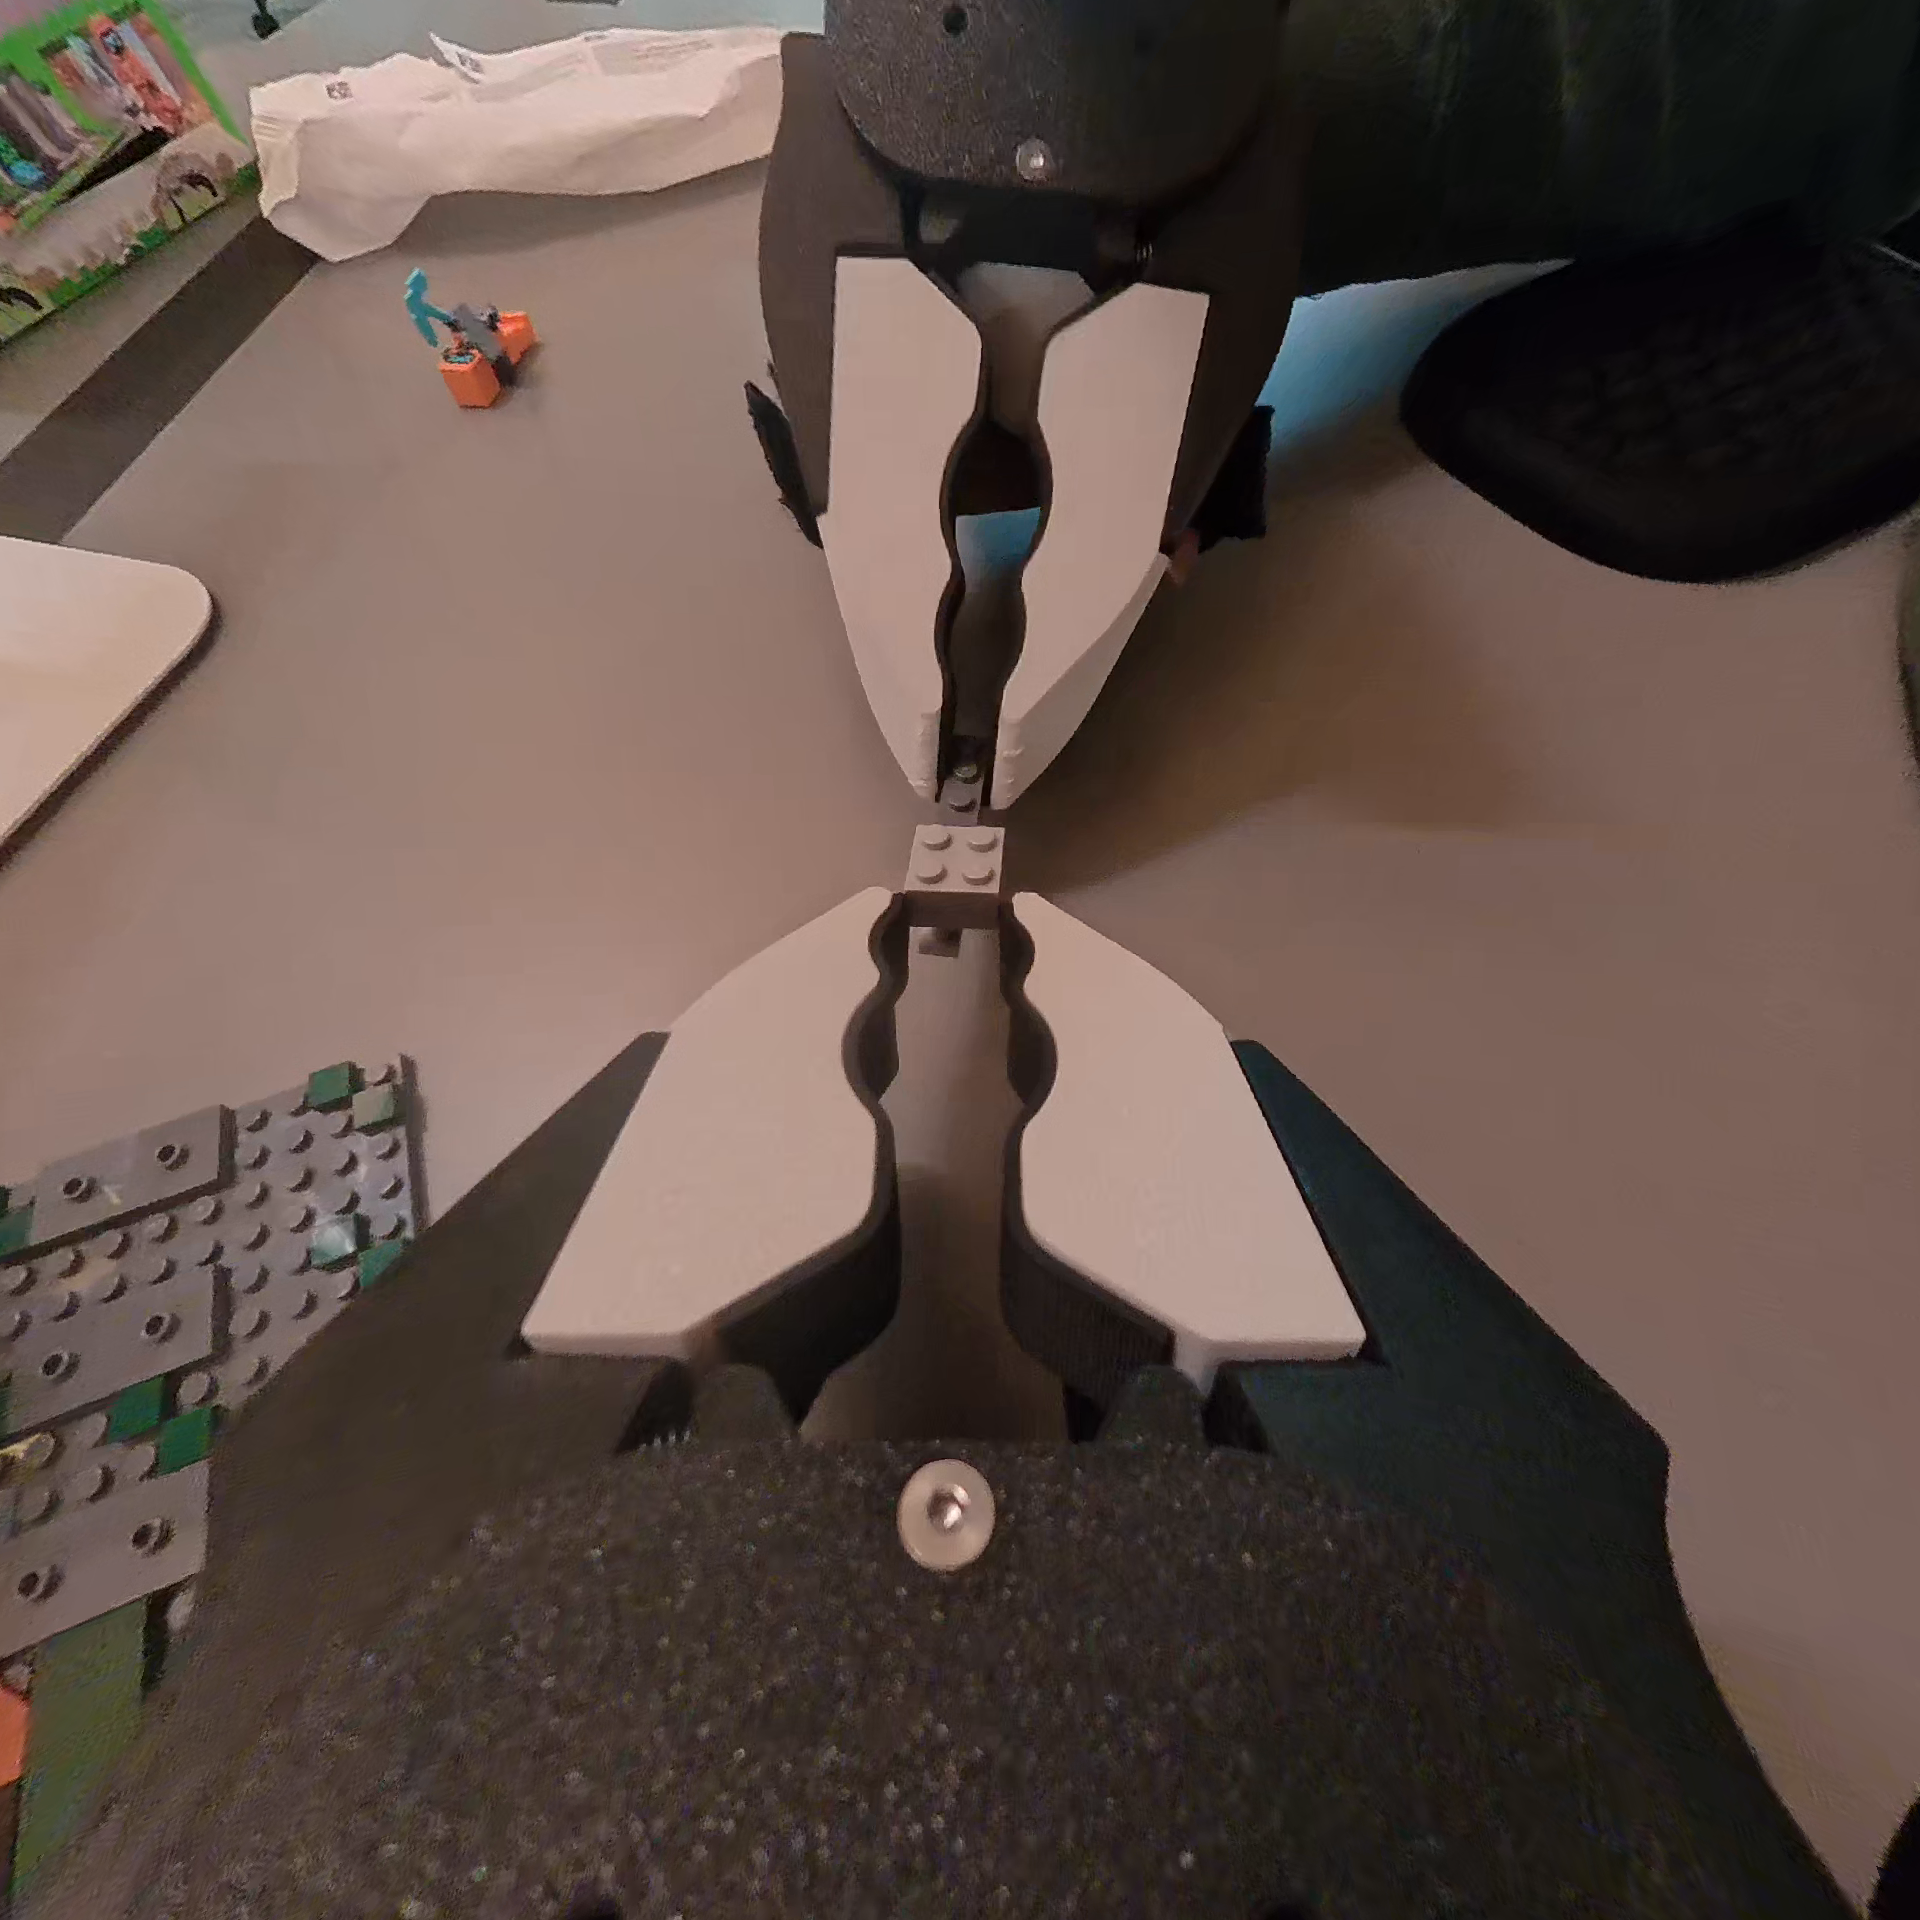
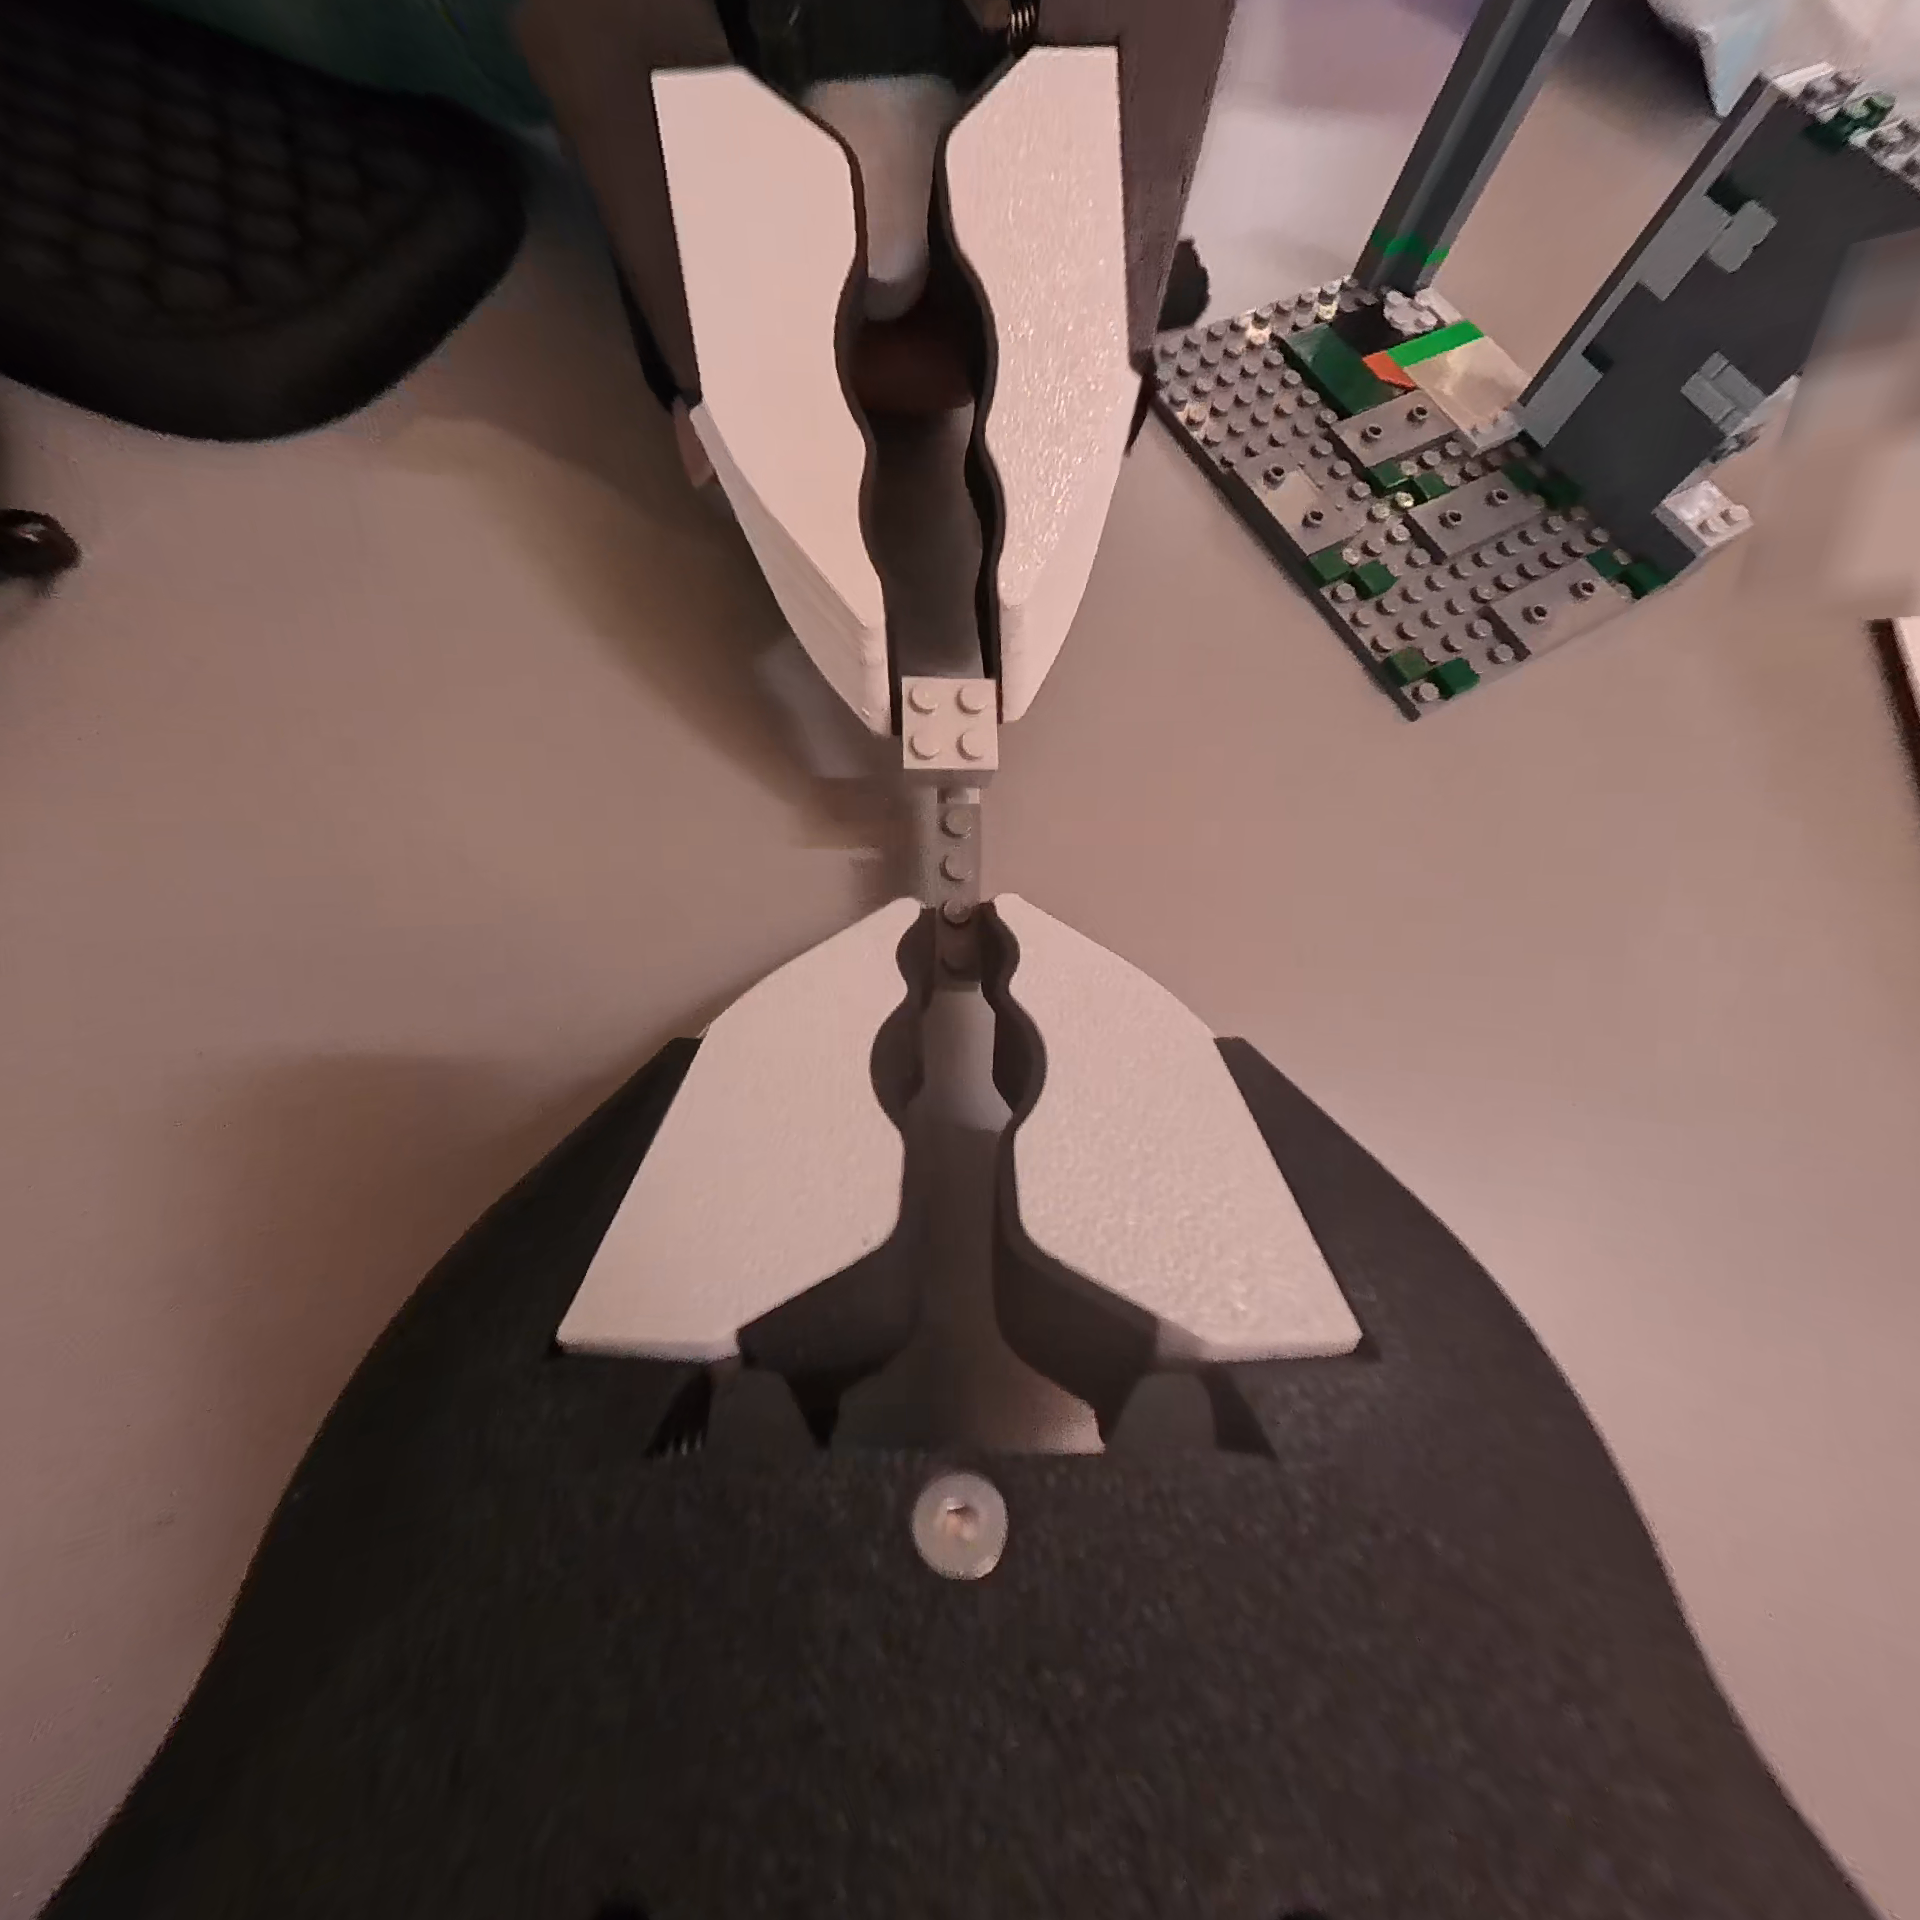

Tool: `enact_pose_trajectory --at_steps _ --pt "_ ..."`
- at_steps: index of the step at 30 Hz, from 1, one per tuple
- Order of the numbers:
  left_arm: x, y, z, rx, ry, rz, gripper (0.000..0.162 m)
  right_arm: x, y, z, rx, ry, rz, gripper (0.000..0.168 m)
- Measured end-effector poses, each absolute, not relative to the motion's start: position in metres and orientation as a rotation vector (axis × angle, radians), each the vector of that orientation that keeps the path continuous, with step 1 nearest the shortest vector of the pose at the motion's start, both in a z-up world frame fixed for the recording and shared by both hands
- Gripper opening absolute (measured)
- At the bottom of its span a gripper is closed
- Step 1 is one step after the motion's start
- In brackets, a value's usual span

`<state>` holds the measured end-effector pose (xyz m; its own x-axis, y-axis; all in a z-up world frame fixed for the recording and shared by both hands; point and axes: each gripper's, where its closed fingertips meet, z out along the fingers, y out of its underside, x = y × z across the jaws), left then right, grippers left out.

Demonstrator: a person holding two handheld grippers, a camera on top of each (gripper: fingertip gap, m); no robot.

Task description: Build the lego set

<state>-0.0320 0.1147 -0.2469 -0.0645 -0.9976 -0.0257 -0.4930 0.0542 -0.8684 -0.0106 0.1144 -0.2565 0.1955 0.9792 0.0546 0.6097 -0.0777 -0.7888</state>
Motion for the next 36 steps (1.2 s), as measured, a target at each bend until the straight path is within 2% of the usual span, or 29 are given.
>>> enact_pose_trajectory --at_steps 13,36 --pt "-0.033 0.087 -0.241 -1.479 1.666 -0.983 0.016 -0.012 0.087 -0.243 -1.773 -1.456 0.753 0.008" --pt "-0.036 0.080 -0.251 -1.546 1.701 -0.965 0.018 -0.016 0.080 -0.253 -1.858 -1.378 0.852 0.008"
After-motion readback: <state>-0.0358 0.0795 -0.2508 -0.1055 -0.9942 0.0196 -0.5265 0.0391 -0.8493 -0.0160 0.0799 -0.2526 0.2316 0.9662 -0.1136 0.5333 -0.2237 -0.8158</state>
